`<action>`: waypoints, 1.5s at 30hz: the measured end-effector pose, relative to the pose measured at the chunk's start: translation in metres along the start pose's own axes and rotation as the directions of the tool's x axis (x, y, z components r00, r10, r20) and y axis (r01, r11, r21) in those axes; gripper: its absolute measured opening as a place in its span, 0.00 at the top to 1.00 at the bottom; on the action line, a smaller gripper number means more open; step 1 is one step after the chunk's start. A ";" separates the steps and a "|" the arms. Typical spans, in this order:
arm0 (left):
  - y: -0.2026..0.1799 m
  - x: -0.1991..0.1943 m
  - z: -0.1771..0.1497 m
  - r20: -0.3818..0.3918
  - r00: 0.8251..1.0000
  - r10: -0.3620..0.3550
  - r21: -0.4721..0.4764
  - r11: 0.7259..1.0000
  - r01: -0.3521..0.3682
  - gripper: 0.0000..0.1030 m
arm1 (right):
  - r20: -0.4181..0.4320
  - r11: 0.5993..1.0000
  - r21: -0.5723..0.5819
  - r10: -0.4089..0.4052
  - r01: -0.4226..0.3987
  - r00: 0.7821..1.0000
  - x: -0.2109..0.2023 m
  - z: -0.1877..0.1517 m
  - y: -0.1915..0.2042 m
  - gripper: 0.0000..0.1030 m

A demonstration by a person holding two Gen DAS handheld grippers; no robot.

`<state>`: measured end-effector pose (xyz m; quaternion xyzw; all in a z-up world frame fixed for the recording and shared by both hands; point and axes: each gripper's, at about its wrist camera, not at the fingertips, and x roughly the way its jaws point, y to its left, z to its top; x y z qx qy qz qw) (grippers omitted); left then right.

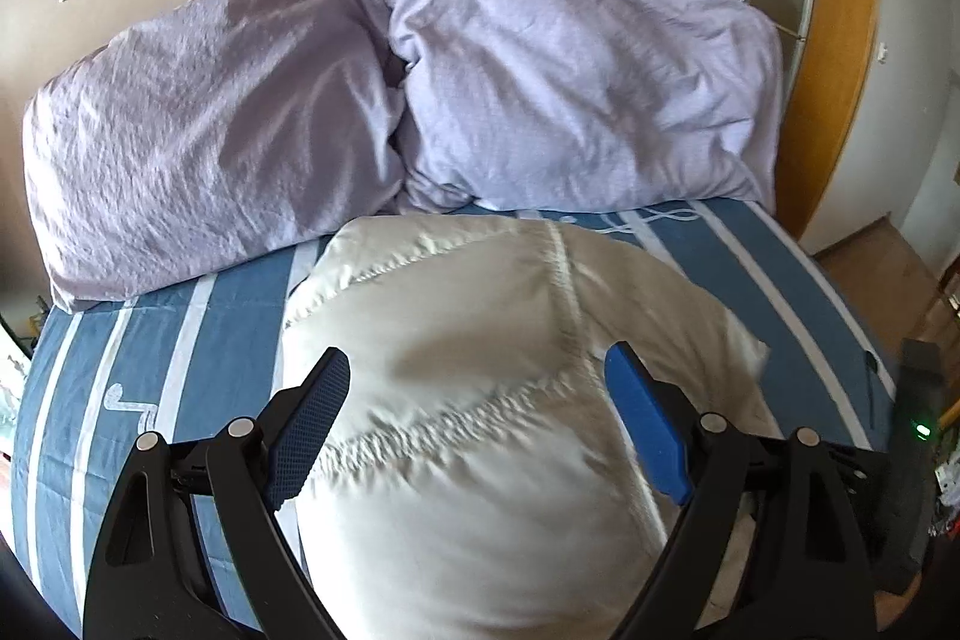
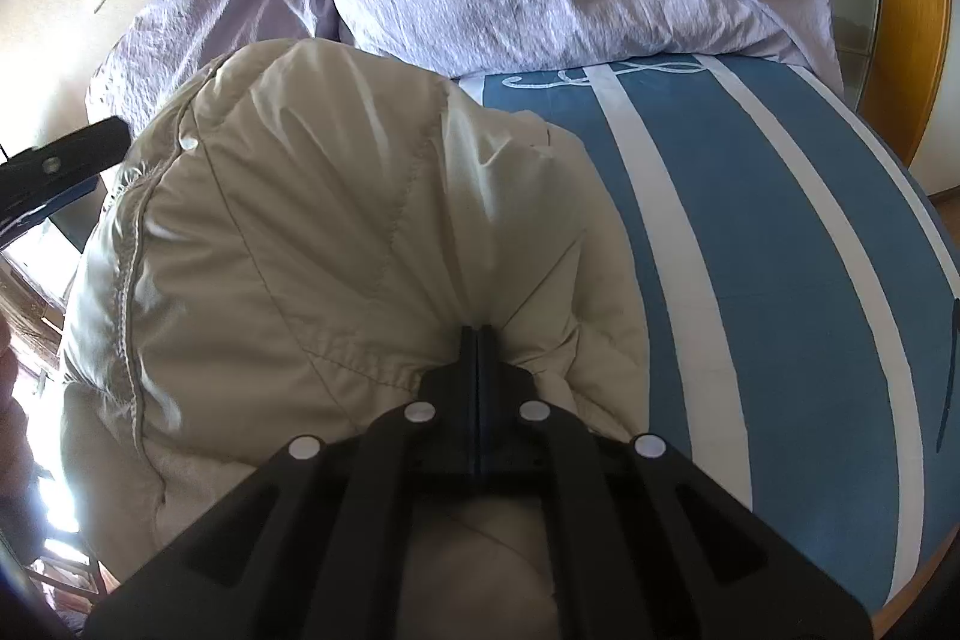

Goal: Fold large clothes

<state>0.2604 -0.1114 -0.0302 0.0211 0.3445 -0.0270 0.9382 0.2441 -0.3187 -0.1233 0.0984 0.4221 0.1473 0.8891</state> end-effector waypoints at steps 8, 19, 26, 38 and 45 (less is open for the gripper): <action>0.000 0.028 -0.015 -0.011 0.996 0.084 -0.006 0.996 -0.084 0.09 | 0.015 1.000 0.023 0.006 -0.006 1.000 0.000 -0.002 -0.002 1.00; 0.005 0.055 -0.028 -0.026 0.994 0.109 -0.010 0.994 -0.110 0.07 | 0.043 0.999 0.031 -0.012 0.010 0.999 -0.008 0.002 0.002 0.97; 0.004 0.060 -0.032 -0.026 0.993 0.116 -0.008 0.993 -0.116 0.07 | 0.090 1.000 0.028 -0.014 0.012 0.996 -0.033 0.016 0.008 0.53; 0.002 0.063 -0.032 -0.020 0.992 0.124 -0.003 0.992 -0.124 0.07 | 0.181 1.000 -0.007 0.008 -0.007 0.983 -0.034 0.064 0.031 0.60; 0.002 0.063 -0.032 -0.019 0.992 0.123 -0.004 0.992 -0.124 0.07 | 0.192 0.998 -0.034 -0.044 0.051 0.980 -0.011 0.076 0.040 0.60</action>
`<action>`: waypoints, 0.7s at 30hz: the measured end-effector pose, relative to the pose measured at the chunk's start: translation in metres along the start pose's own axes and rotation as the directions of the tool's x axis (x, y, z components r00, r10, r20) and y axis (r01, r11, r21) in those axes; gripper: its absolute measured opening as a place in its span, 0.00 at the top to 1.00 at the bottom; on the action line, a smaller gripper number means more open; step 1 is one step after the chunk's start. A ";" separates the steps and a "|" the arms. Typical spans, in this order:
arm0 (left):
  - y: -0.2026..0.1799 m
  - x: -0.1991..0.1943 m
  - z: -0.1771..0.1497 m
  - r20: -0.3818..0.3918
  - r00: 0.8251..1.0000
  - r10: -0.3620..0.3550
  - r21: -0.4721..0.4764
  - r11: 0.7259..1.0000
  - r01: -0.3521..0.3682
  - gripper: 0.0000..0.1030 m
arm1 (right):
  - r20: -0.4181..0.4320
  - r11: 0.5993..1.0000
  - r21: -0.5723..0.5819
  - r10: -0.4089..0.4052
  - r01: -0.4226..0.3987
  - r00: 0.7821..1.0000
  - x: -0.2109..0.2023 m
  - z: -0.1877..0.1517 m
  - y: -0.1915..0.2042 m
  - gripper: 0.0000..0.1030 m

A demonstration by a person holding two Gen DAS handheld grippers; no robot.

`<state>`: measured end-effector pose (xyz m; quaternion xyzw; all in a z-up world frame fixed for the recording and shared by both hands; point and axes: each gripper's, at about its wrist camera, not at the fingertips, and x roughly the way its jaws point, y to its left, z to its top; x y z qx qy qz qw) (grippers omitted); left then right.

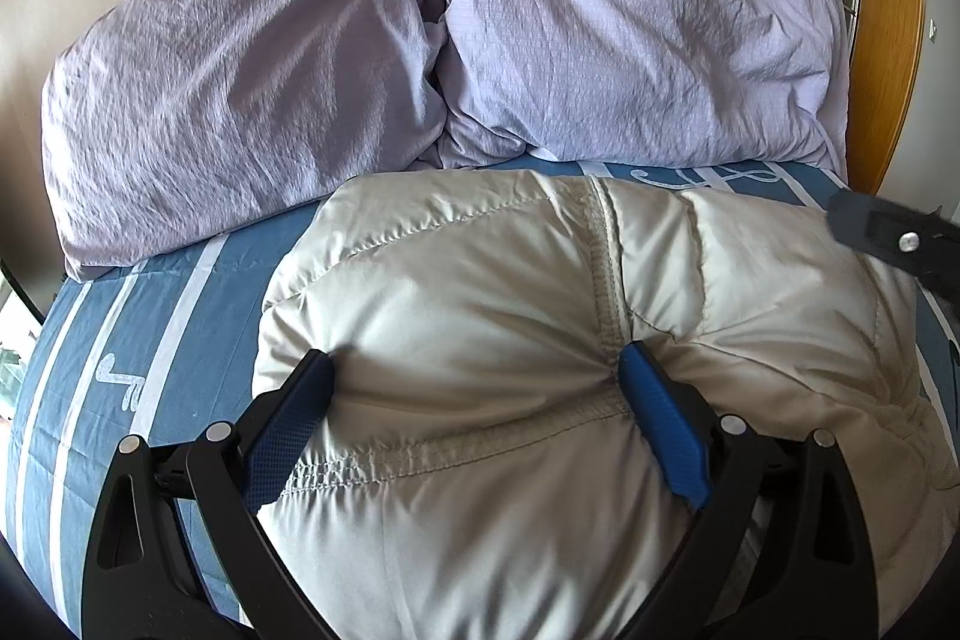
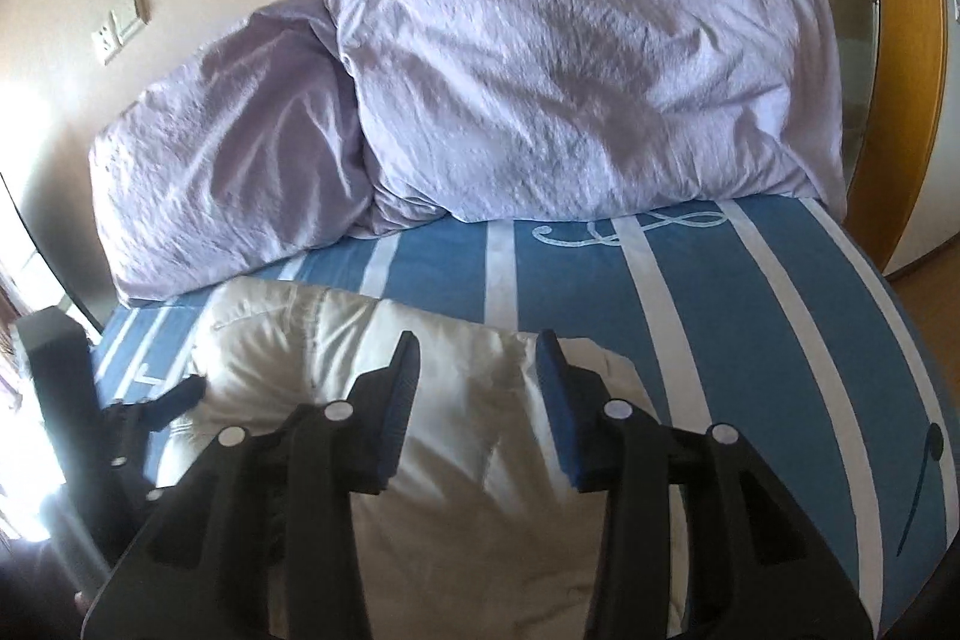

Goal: Fold large clothes
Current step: 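Grasp the jacket bundle with both grippers from opposite sides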

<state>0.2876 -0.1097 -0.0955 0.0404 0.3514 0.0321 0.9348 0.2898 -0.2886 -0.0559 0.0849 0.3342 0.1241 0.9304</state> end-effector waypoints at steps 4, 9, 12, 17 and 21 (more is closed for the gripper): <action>0.000 -0.001 0.000 0.005 1.000 -0.007 -0.001 1.000 0.007 0.07 | -0.033 0.999 0.002 -0.034 0.034 0.999 0.017 -0.011 -0.007 0.62; -0.002 -0.002 -0.001 0.013 1.000 -0.007 0.002 1.000 0.007 0.07 | -0.043 0.999 0.011 -0.041 0.042 0.998 0.031 -0.024 -0.014 0.62; -0.002 -0.002 -0.002 0.017 1.000 -0.006 0.005 1.000 0.006 0.07 | -0.041 0.999 0.008 -0.041 0.041 0.998 0.037 -0.030 -0.015 0.61; -0.006 -0.001 -0.002 0.025 1.000 0.002 0.013 1.000 -0.002 0.07 | -0.033 0.999 0.020 -0.030 0.031 0.999 0.042 -0.036 -0.019 0.61; -0.007 0.000 -0.003 0.033 0.999 0.007 0.017 1.000 -0.008 0.06 | -0.027 0.999 0.024 -0.030 0.030 0.999 0.046 -0.039 -0.020 0.60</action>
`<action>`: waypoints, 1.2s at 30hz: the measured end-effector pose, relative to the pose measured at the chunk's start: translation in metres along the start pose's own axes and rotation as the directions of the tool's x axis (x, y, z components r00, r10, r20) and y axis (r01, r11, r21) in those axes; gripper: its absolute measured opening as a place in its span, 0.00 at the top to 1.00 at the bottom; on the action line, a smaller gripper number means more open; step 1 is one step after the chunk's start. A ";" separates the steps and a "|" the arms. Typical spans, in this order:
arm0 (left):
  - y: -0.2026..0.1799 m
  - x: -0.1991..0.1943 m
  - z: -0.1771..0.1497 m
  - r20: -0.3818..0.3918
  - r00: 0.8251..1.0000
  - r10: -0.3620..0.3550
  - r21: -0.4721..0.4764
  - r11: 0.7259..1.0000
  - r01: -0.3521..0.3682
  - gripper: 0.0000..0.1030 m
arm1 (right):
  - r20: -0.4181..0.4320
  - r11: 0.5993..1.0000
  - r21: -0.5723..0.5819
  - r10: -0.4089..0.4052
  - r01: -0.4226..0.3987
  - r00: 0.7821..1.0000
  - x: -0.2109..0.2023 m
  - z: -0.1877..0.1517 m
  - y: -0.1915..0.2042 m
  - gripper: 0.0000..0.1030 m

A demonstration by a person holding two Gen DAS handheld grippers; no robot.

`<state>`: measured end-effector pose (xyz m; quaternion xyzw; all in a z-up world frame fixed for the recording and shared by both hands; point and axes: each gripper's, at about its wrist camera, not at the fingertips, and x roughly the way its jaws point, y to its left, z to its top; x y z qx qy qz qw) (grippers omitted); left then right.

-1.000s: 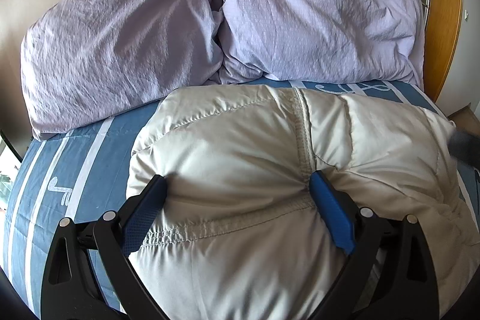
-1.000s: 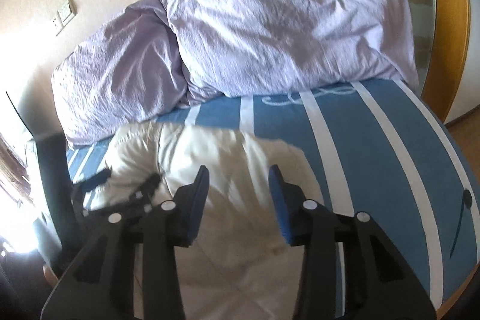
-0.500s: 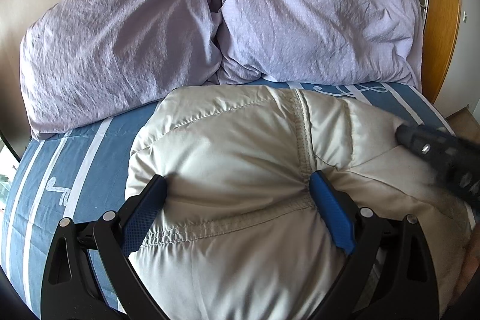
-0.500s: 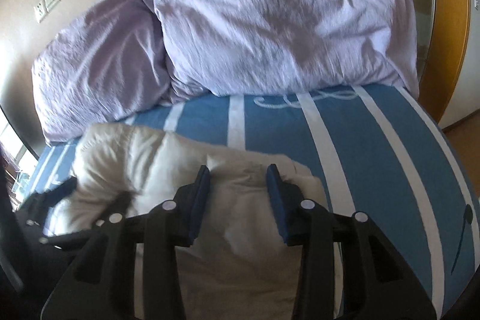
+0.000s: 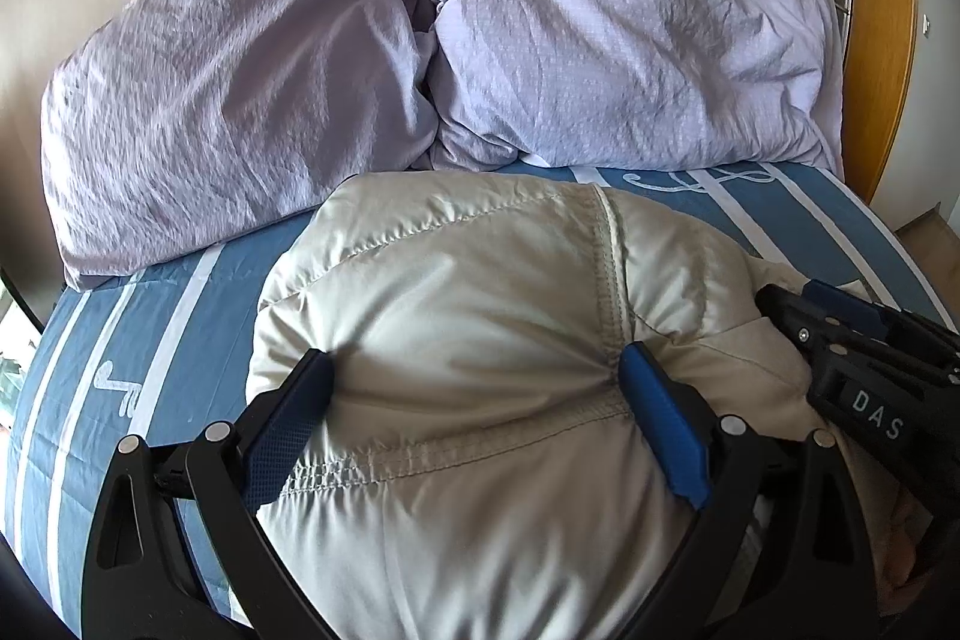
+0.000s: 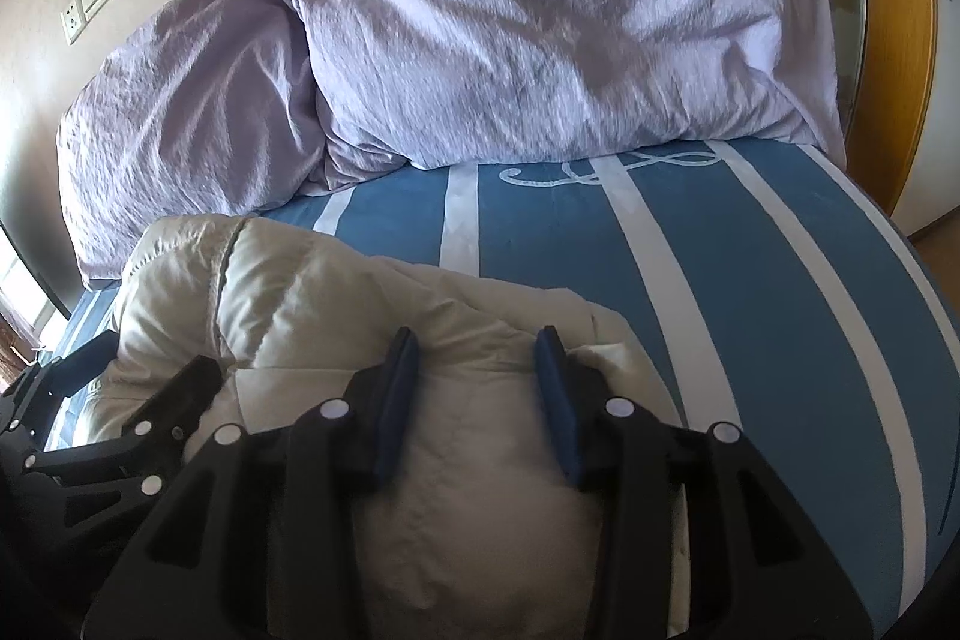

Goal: Fold large clothes
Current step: 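Grasp the jacket bundle with both grippers from opposite sides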

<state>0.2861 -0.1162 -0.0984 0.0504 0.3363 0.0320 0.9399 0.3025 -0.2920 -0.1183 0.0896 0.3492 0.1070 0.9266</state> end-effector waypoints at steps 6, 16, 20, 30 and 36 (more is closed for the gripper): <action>-0.002 0.001 -0.001 0.011 1.000 0.010 0.008 1.000 -0.010 0.06 | 0.004 1.000 -0.002 -0.004 0.004 1.000 0.004 -0.003 0.000 0.59; -0.004 0.002 -0.003 0.021 1.000 0.019 0.013 1.000 -0.019 0.05 | 0.009 1.000 0.011 0.002 -0.002 1.000 0.008 -0.006 -0.003 0.59; -0.005 0.003 -0.004 0.025 0.999 0.021 0.016 1.000 -0.022 0.05 | 0.012 1.000 0.013 0.000 -0.001 1.000 0.008 -0.006 -0.003 0.58; -0.006 0.006 -0.004 0.028 0.999 0.024 0.020 0.999 -0.025 0.04 | 0.013 1.000 0.027 0.003 -0.004 1.000 0.012 -0.007 -0.005 0.58; -0.006 0.008 -0.002 0.021 0.999 0.029 0.024 0.999 -0.029 0.04 | 0.001 0.999 0.033 0.006 -0.006 1.000 0.016 -0.005 -0.005 0.58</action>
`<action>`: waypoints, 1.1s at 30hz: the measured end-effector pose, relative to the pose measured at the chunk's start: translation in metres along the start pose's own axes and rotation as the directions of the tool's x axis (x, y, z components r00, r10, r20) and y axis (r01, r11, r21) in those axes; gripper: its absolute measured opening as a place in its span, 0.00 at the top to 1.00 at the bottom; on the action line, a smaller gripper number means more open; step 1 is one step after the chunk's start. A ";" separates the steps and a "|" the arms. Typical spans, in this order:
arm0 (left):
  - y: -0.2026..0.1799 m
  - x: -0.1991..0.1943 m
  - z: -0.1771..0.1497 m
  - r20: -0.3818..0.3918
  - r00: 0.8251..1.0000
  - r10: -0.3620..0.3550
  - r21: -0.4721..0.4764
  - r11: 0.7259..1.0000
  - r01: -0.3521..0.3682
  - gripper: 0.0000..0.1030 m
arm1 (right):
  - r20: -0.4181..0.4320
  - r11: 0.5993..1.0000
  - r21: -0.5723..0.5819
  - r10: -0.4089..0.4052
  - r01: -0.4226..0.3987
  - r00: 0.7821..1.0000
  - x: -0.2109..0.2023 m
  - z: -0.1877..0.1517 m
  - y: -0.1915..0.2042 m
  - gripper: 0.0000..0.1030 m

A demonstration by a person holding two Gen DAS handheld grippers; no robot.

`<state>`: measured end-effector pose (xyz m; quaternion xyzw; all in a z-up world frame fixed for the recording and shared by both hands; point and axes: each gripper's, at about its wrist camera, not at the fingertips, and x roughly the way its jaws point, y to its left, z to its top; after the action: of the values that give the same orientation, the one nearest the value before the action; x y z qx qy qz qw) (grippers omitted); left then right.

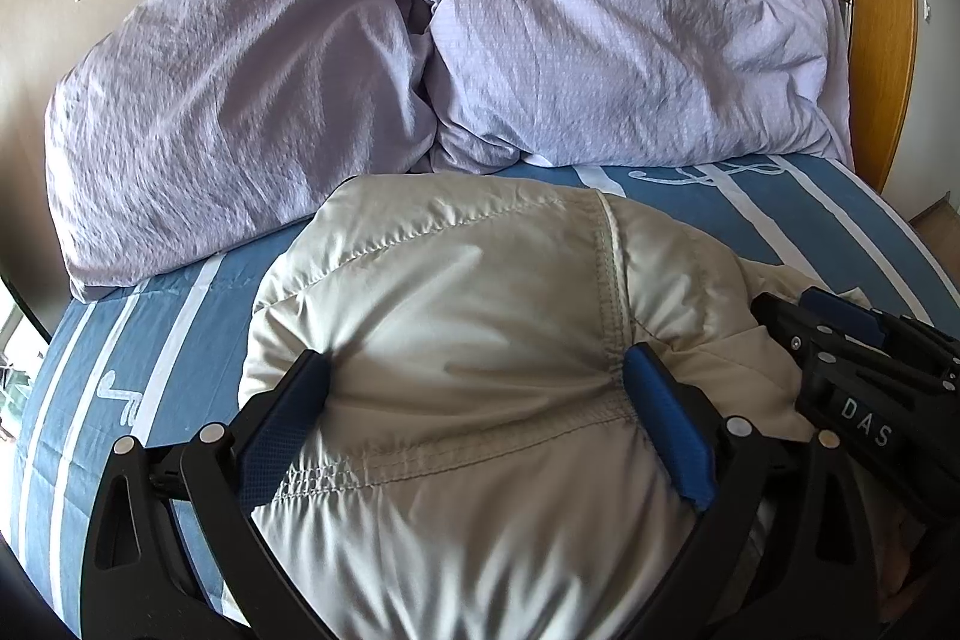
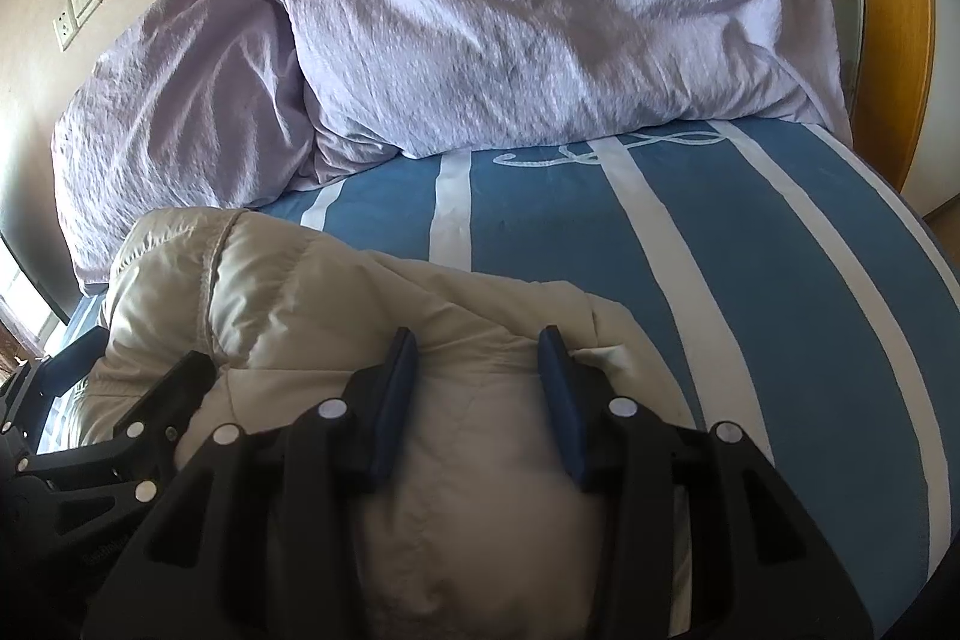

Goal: Fold large clothes

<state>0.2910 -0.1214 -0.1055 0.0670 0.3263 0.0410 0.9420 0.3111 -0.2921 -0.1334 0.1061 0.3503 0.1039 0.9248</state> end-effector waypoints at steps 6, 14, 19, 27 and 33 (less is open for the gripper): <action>0.004 -0.008 0.007 -0.035 0.999 -0.016 0.005 1.000 0.016 0.04 | -0.064 1.000 -0.019 -0.012 0.010 0.998 -0.005 0.008 0.003 0.57; 0.039 -0.043 0.007 -0.068 0.994 -0.081 -0.083 0.994 0.075 0.04 | -0.078 1.000 0.009 0.006 -0.005 0.997 -0.050 0.014 -0.015 0.22; 0.076 -0.054 -0.003 -0.110 0.985 -0.133 -0.189 0.976 0.110 0.04 | -0.142 0.990 0.109 0.101 -0.085 0.985 -0.064 0.009 -0.045 0.06; 0.103 -0.044 -0.021 -0.210 0.941 -0.264 -0.335 0.924 0.184 0.04 | -0.290 0.933 0.289 0.299 -0.215 0.909 -0.050 -0.014 -0.076 0.02; 0.111 -0.033 -0.028 -0.229 0.908 -0.352 -0.418 0.878 0.234 0.04 | -0.333 0.867 0.414 0.428 -0.277 0.840 -0.028 -0.027 -0.082 0.02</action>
<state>0.2439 -0.0134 -0.0902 -0.1748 0.4568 -0.0315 0.8717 0.2821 -0.3748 -0.1583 0.3079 0.5246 0.2311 0.7593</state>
